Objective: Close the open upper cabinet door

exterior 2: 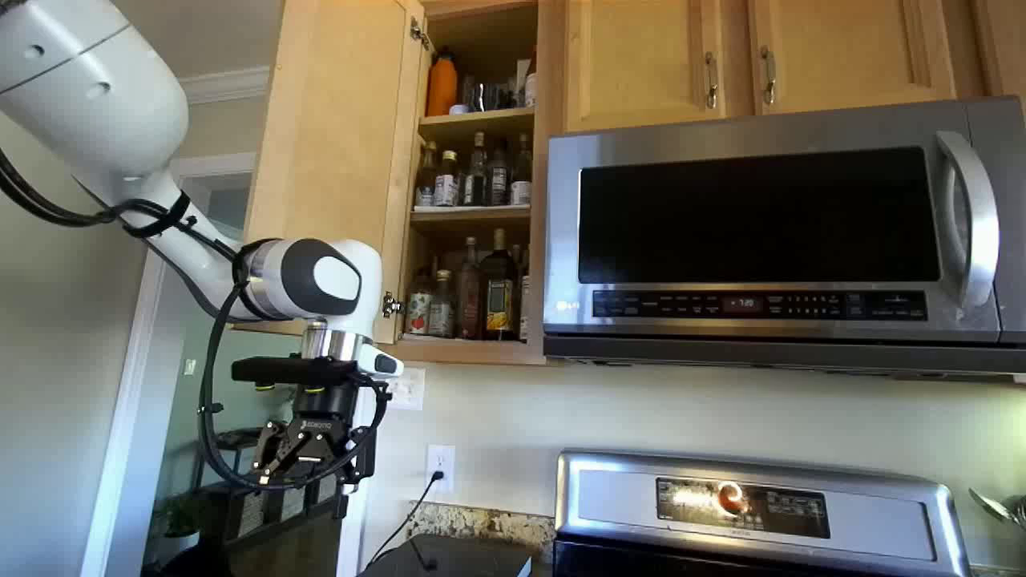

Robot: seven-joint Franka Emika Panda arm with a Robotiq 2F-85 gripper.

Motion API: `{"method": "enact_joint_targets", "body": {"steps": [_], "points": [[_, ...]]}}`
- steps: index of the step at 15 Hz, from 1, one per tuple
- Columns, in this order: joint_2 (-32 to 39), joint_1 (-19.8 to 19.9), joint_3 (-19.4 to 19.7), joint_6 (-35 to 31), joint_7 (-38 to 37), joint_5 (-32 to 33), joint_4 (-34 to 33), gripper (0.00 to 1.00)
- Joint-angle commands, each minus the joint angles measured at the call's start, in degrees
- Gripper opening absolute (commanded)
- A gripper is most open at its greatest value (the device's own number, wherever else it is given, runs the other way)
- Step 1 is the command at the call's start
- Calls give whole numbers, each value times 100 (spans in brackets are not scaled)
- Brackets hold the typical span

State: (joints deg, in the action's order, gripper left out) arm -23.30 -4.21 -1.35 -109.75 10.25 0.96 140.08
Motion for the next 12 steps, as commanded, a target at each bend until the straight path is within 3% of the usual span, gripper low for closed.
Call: {"method": "enact_joint_targets", "body": {"steps": [1, 6, 12], "points": [[2, -9, 6, 10, -4, 3, -8, 100], [2, -9, 6, 10, -4, 3, -8, 100], [-549, 1, 101, -606, 146, -24, 339, 100]]}}
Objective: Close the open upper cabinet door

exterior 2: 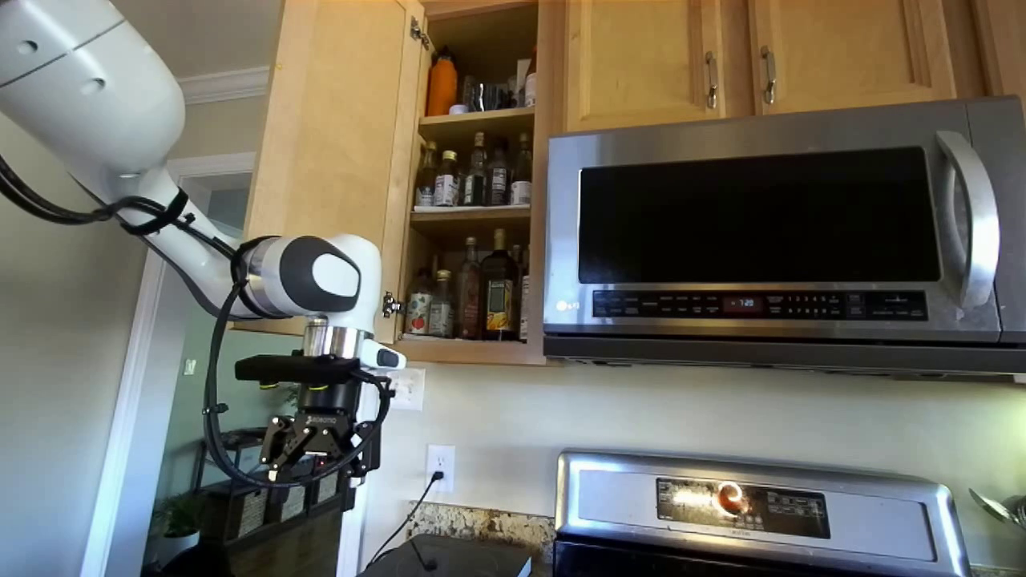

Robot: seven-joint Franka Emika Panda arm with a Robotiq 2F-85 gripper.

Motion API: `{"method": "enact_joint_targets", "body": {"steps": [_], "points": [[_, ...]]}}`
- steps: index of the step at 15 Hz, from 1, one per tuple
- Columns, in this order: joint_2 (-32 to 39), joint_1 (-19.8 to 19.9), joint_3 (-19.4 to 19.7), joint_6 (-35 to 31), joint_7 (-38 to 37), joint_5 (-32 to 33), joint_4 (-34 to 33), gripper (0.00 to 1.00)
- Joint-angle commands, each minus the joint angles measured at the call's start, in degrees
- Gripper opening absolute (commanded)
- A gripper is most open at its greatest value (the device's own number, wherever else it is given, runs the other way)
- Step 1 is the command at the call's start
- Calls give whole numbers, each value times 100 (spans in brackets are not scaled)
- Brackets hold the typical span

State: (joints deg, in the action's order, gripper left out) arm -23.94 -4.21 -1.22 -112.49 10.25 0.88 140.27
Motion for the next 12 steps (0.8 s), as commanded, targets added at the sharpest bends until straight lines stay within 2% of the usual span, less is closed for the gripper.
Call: {"method": "enact_joint_targets", "body": {"steps": [1, 12], "points": [[-604, -6, 105, -419, 183, -18, 370, 100], [-2537, -343, 312, -514, 770, -293, 772, 100]]}}
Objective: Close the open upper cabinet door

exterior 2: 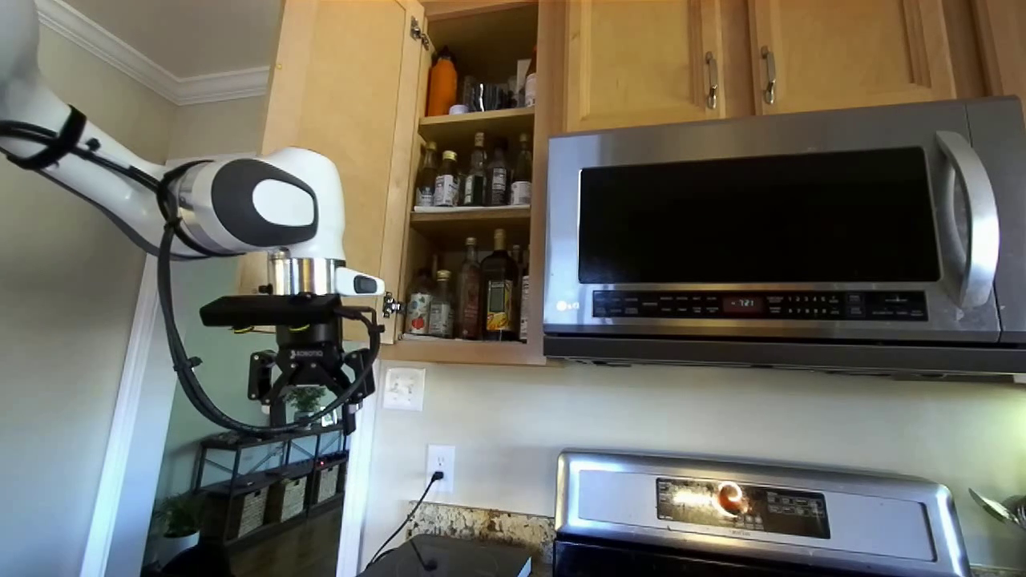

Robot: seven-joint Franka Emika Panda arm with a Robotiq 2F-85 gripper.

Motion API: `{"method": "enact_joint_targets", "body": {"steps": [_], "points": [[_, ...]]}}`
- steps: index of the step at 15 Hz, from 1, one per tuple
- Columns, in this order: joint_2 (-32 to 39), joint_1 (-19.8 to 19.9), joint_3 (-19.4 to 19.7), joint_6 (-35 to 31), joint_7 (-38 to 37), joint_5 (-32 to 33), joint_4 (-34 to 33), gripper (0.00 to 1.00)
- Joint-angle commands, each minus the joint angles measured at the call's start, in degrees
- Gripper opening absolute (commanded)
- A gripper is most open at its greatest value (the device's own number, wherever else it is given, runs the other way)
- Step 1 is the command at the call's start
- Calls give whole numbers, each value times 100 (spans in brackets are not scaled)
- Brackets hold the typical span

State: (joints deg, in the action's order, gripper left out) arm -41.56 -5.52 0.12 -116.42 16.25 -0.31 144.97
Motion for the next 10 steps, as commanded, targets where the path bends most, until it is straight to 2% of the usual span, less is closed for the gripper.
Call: {"method": "enact_joint_targets", "body": {"steps": [1, 6, 7, 10], "points": [[-931, -262, 198, -113, 199, -229, 299, 100], [-1375, -589, 138, -160, 99, -612, 161, 100], [-1150, -456, 87, 8, 51, -425, 31, 100], [-1282, -533, 82, 8, 55, -491, 31, 100]]}}
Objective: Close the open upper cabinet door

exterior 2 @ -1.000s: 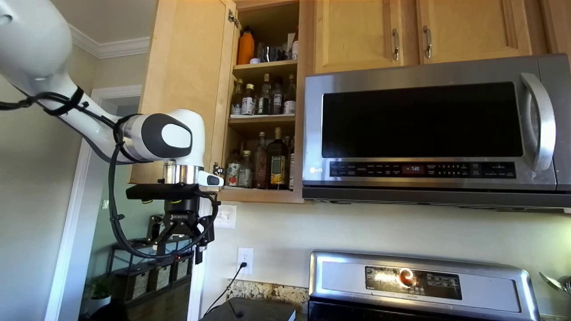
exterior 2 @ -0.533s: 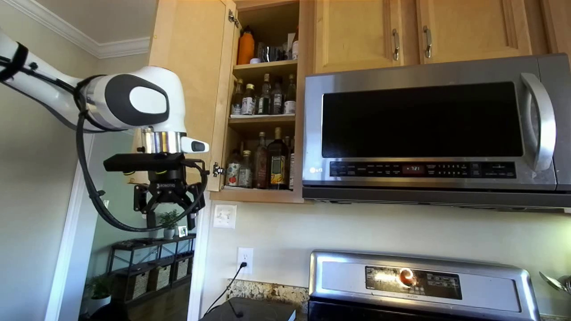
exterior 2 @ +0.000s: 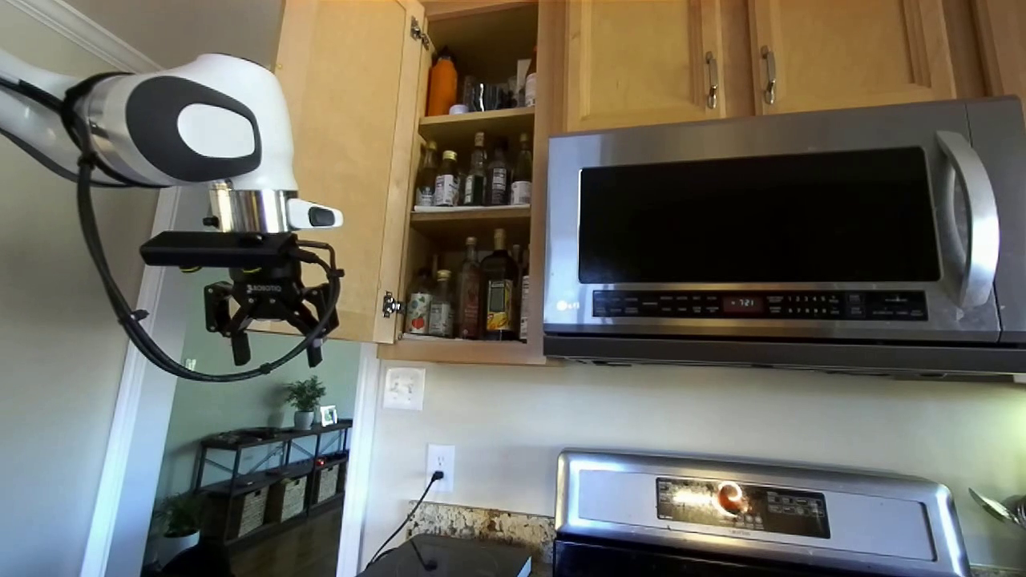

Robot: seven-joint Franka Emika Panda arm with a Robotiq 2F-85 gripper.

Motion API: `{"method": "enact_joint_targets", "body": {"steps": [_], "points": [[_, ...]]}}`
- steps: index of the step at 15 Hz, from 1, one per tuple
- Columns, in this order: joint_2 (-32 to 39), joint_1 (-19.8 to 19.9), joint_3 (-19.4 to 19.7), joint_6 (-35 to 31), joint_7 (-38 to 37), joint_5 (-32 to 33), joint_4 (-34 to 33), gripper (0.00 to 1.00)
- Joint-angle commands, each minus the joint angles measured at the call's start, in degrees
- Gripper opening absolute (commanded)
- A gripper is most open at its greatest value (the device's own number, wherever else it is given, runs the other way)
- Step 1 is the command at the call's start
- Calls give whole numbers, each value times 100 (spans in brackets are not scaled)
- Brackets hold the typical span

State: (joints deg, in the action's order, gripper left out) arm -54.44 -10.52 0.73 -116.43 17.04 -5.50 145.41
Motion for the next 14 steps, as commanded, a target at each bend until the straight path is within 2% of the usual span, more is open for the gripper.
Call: {"method": "enact_joint_targets", "body": {"steps": [1, 7, 14], "points": [[7, -33, 21, 8, -25, 26, -12, 100], [112, -180, -30, -232, -66, -206, -122, 100], [334, -654, -232, -926, -54, -721, -353, 100]]}}
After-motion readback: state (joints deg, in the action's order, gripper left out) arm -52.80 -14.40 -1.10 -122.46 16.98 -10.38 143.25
